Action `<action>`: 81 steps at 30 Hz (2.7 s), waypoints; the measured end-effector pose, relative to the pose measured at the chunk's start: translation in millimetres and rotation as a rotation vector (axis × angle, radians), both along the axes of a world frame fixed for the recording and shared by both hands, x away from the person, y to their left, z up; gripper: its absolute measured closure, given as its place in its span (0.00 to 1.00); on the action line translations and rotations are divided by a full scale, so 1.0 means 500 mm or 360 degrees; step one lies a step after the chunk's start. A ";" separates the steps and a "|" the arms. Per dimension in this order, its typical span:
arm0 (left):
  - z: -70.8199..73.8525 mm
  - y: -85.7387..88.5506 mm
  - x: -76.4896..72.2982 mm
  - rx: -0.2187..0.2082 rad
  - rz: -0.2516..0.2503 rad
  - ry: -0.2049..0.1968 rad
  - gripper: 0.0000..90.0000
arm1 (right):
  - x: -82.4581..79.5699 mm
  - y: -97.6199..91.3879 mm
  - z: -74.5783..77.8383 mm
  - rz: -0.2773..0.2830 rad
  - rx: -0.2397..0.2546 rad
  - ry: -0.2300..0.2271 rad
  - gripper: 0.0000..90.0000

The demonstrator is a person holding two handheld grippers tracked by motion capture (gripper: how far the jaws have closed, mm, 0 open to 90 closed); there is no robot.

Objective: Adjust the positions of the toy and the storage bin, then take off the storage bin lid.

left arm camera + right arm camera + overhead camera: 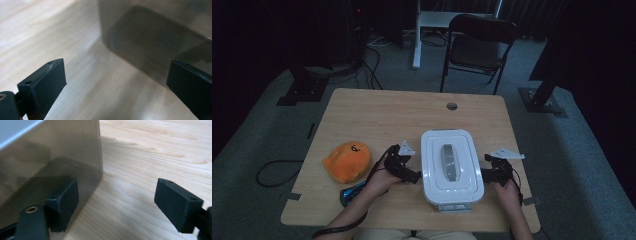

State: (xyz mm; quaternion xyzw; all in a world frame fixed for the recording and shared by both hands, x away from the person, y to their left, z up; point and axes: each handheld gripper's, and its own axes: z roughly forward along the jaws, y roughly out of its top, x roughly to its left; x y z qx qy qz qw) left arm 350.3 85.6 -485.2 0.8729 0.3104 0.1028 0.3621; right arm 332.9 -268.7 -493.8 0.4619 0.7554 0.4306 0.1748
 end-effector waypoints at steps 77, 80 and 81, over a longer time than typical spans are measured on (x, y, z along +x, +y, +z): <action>-0.079 0.013 -0.136 0.0086 -0.0198 -0.0072 0.03 | -0.122 0.193 0.194 0.0318 -0.0163 -0.0049 0.40; -0.079 0.013 -0.136 0.0087 -0.0198 -0.0072 0.03 | -0.127 0.201 0.194 0.0340 -0.0201 -0.0060 0.45; -0.079 0.013 -0.136 0.0086 -0.0198 -0.0072 0.03 | -0.128 0.205 0.192 0.0344 -0.0232 -0.0067 0.46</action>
